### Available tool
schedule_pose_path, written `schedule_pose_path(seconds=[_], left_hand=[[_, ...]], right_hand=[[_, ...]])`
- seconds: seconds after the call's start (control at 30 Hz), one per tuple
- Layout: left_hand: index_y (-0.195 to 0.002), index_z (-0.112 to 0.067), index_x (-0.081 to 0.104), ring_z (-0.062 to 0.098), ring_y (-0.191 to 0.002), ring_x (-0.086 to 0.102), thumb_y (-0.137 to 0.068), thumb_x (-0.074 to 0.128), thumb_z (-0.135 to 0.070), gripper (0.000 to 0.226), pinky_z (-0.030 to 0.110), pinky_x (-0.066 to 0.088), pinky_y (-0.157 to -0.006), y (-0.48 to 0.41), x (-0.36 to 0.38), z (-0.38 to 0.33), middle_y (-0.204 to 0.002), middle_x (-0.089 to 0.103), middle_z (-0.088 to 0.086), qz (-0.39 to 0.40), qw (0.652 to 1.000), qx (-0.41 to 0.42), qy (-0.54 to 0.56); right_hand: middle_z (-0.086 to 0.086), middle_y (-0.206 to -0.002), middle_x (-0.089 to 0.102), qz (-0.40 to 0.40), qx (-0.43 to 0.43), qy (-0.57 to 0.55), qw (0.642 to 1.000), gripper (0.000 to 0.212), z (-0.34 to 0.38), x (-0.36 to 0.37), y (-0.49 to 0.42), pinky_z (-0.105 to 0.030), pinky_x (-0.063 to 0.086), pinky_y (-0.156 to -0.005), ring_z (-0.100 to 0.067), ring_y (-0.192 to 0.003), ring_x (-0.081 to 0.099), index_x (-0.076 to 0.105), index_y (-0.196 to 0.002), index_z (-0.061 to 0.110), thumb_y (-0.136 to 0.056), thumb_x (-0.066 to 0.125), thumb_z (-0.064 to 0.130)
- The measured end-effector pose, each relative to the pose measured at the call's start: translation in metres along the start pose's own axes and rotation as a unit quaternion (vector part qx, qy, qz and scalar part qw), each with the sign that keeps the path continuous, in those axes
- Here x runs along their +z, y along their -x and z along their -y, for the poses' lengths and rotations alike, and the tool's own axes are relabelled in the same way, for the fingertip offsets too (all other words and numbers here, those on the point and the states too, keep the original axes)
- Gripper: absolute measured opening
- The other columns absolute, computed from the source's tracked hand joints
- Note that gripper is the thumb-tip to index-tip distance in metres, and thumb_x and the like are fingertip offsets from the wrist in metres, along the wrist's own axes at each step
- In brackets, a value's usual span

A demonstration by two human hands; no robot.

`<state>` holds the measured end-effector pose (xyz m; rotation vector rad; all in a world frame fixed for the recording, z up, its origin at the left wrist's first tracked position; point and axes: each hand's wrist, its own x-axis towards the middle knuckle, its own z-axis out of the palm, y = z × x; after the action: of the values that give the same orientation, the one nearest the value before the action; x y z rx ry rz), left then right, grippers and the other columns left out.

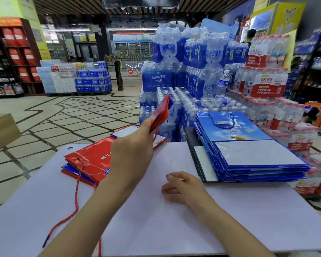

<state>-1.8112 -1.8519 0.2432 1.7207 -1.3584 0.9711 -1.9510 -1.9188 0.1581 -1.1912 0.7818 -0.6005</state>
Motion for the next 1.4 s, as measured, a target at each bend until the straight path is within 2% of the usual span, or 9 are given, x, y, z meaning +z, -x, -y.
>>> schedule_pose_path(seconds=[0.17,0.43,0.6,0.73,0.83,1.03,1.13,1.27,1.4], left_hand=[[-0.109,-0.01,0.065,0.018,-0.05,0.04,-0.097,0.058,-0.019,0.017,0.023,0.032,-0.049,0.001,-0.01,-0.009,-0.057,0.048,-0.009,-0.071,0.98,-0.112,0.147],[-0.108,-0.018,0.056,0.004,-0.066,0.064,-0.095,0.059,-0.024,0.015,0.029,0.052,-0.06,0.026,-0.004,-0.009,-0.081,0.065,-0.005,-0.08,0.796,-0.43,0.418],[-0.122,-0.01,0.045,0.035,-0.064,0.071,-0.084,0.073,-0.015,0.047,0.033,0.054,-0.046,0.058,-0.004,0.018,-0.093,0.069,0.019,0.065,0.709,-0.541,0.448],[-0.105,-0.019,0.048,0.025,-0.043,0.059,-0.087,0.07,-0.031,0.031,0.027,0.041,-0.04,0.089,-0.013,0.027,-0.069,0.071,0.01,0.202,0.745,-0.549,0.32],[-0.093,-0.025,0.049,0.02,-0.071,0.062,-0.085,0.06,-0.057,0.034,0.032,0.046,-0.064,0.106,-0.017,0.034,-0.076,0.07,-0.001,0.342,0.826,-0.434,0.109],[-0.097,-0.032,0.049,0.017,-0.089,0.059,-0.081,0.044,-0.076,0.047,0.03,0.05,-0.072,0.106,-0.025,0.028,-0.091,0.058,-0.008,0.412,0.855,-0.306,-0.077],[-0.113,-0.032,0.047,0.016,-0.094,0.06,-0.082,0.054,-0.068,0.047,0.029,0.044,-0.069,0.096,-0.024,0.023,-0.102,0.062,-0.01,0.39,0.882,-0.232,-0.124],[-0.115,-0.02,0.065,0.026,-0.101,0.059,-0.078,0.072,-0.04,0.043,0.039,0.047,-0.083,0.087,0.006,0.029,-0.104,0.062,0.0,0.324,0.943,-0.074,0.018],[-0.137,-0.025,0.047,0.014,-0.119,0.045,-0.093,0.056,-0.038,0.046,0.027,0.035,-0.101,0.077,0.045,0.015,-0.126,0.05,-0.005,0.404,0.908,0.006,0.112]], right_hand=[[-0.019,-0.112,0.068,0.07,0.032,-0.017,0.997,0.04,0.01,0.031,-0.001,-0.041,0.059,-0.086,-0.032,-0.095,0.072,0.056,-0.118,0.01,-0.091,0.065,0.039],[-0.005,-0.088,0.074,-0.061,-0.069,-0.084,0.992,0.057,0.003,0.016,-0.011,-0.023,0.053,-0.059,-0.013,-0.071,0.07,0.043,-0.13,0.02,-0.084,0.074,0.008],[0.002,-0.097,0.068,-0.135,-0.136,0.087,0.978,0.029,0.0,-0.03,-0.02,-0.022,0.053,-0.077,-0.016,-0.086,0.065,0.066,-0.107,0.027,-0.085,0.073,0.009],[0.004,-0.094,0.067,-0.144,-0.145,0.238,0.95,0.015,-0.012,-0.05,-0.023,-0.017,0.046,-0.071,-0.005,-0.081,0.06,0.069,-0.092,0.031,-0.088,0.068,0.016],[0.015,-0.083,0.061,-0.157,-0.208,0.368,0.892,0.006,-0.015,-0.054,-0.016,-0.008,0.037,-0.061,0.002,-0.075,0.056,0.067,-0.095,0.027,-0.092,0.065,0.022],[0.001,-0.059,0.059,-0.235,-0.318,0.674,0.624,0.028,-0.024,-0.05,-0.015,-0.024,0.026,-0.043,-0.022,-0.043,0.053,0.059,-0.066,0.016,-0.065,0.087,0.016],[-0.002,-0.058,0.053,-0.258,-0.355,0.688,0.578,0.037,-0.024,-0.047,-0.014,-0.022,0.023,-0.041,-0.021,-0.045,0.049,0.058,-0.056,0.014,-0.043,0.091,0.003],[0.001,-0.072,0.061,-0.189,-0.402,0.622,0.645,0.018,-0.019,-0.051,-0.026,-0.031,0.046,-0.054,-0.021,-0.065,0.055,0.067,-0.068,0.017,-0.07,0.085,0.015],[0.013,-0.087,0.068,-0.063,-0.36,0.53,0.765,0.012,-0.016,-0.054,-0.038,-0.013,0.035,-0.075,-0.005,-0.082,0.057,0.072,-0.09,0.024,-0.089,0.065,0.034]])
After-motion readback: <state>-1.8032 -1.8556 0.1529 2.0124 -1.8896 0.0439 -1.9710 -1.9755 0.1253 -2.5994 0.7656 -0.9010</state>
